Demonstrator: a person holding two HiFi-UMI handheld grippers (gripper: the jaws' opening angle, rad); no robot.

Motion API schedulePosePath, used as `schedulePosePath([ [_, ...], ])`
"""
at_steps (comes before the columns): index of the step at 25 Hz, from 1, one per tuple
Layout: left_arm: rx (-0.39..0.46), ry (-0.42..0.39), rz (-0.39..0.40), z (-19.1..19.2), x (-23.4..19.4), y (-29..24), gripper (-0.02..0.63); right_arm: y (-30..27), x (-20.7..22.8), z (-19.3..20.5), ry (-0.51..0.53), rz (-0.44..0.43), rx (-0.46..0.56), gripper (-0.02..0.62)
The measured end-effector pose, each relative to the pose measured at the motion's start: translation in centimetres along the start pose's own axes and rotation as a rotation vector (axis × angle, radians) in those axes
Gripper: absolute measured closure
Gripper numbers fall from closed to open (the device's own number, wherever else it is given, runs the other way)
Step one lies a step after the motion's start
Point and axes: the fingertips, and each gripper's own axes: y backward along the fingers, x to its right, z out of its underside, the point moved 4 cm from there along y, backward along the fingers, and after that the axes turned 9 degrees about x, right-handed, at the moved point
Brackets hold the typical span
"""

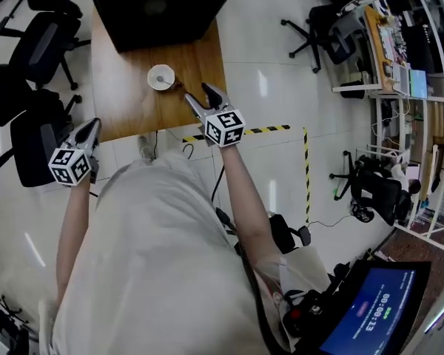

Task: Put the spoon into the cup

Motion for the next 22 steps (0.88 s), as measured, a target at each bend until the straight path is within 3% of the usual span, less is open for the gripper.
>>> schedulePosePath([
  [5,0.031,-0.016,0.036,-0.6,3.7,-1.6,0.604,3.2,0.5,-2.1,-0.054,-0.022,0.068,0.344],
  [10,0.004,-0.041,0.047,1.4,7.2,-2.1,0.604,7.4,1.6,-2.4,-0.115,-0.026,0.126,0.344],
  [17,0.037,-0.017,0.006,3.6,13.3,-1.2,0.604,15.7,2.4,-3.0,-0.101,-0.08,0.137,0.344],
  [22,0.05,-0.016,0.004,6.9,18.7,0.6,0.604,21.8,3.5,-1.6,-0.095,-0.062,0.12,0.347],
])
